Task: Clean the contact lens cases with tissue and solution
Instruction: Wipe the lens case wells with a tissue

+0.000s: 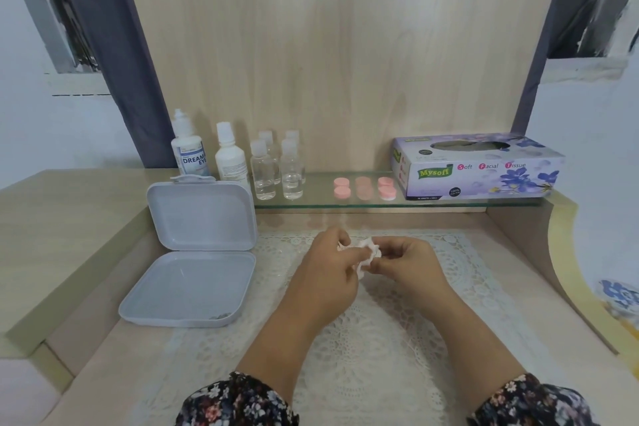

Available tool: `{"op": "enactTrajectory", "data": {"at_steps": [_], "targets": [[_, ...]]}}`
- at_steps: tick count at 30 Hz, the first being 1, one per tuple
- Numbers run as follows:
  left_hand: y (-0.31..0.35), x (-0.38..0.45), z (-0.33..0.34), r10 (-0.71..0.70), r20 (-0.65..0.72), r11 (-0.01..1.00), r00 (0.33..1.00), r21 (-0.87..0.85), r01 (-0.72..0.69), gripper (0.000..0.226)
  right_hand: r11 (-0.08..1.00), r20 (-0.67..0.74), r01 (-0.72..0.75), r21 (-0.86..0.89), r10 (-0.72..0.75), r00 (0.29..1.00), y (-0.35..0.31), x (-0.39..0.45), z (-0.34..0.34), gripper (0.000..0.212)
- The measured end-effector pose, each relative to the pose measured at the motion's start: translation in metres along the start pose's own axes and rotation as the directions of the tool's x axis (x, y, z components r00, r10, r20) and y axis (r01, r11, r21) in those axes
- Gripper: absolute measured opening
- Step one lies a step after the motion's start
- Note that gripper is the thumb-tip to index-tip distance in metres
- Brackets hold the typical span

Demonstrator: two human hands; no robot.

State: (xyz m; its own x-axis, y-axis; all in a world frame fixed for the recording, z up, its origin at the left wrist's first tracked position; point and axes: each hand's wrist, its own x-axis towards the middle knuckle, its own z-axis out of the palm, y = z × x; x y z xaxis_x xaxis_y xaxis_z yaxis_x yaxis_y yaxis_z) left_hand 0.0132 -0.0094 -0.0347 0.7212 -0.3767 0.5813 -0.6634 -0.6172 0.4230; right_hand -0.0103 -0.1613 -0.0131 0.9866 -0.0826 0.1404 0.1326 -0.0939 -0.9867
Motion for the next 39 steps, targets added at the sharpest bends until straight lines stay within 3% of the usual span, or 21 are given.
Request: {"op": "enactTrajectory", "data": {"at_steps": [4,10,15,22,27,30,33,36,39], "targets": [[0.001,0.001,-0.002,0.003,0.072,0.997,0.997,0.073,-0.008,0.037,0.999,0.045,0.02,-0.025,-0.019,0.999,-0.003,-0.003,-0.001,0.032],[0.002,0.004,-0.001,0.019,0.018,0.997,1.0,0.078,-0.02,0.024,1.0,0.053,0.015,0.001,-0.015,0.999,-0.003,-0.003,0.0,0.032],[-0.001,0.005,0.003,-0.027,0.06,0.998,0.998,0.063,0.023,0.019,1.0,0.078,0.001,0.004,-0.001,0.997,0.003,-0.002,-0.001,0.028],[-0.003,0.005,0.0,-0.16,0.026,0.964,0.987,-0.21,0.162,0.015,0.997,0.085,-0.032,0.073,0.026,0.996,0.003,-0.001,-0.001,0.029],[0.005,0.011,-0.015,-0.479,-0.038,0.711,0.877,-0.603,0.362,0.029,0.996,0.02,-0.072,0.061,0.071,0.997,0.005,0.003,-0.005,0.027],[0.001,0.013,-0.024,-0.63,-0.092,0.594,0.771,-0.696,0.403,0.014,0.992,0.01,-0.101,-0.079,0.102,0.995,0.006,0.001,-0.007,0.021],[-0.008,0.011,-0.025,-0.711,-0.112,0.563,0.694,-0.681,0.467,0.005,0.918,0.061,-0.049,-0.394,0.079,0.995,0.011,-0.003,-0.007,0.015],[-0.01,0.01,-0.022,-0.724,-0.085,0.58,0.685,-0.614,0.536,0.01,0.802,0.115,0.057,-0.594,0.014,0.993,0.015,-0.002,-0.007,0.01],[-0.008,0.009,-0.019,-0.695,-0.071,0.637,0.716,-0.524,0.566,0.01,0.768,0.122,0.079,-0.636,-0.001,0.992,0.014,-0.002,-0.008,0.016]]}}
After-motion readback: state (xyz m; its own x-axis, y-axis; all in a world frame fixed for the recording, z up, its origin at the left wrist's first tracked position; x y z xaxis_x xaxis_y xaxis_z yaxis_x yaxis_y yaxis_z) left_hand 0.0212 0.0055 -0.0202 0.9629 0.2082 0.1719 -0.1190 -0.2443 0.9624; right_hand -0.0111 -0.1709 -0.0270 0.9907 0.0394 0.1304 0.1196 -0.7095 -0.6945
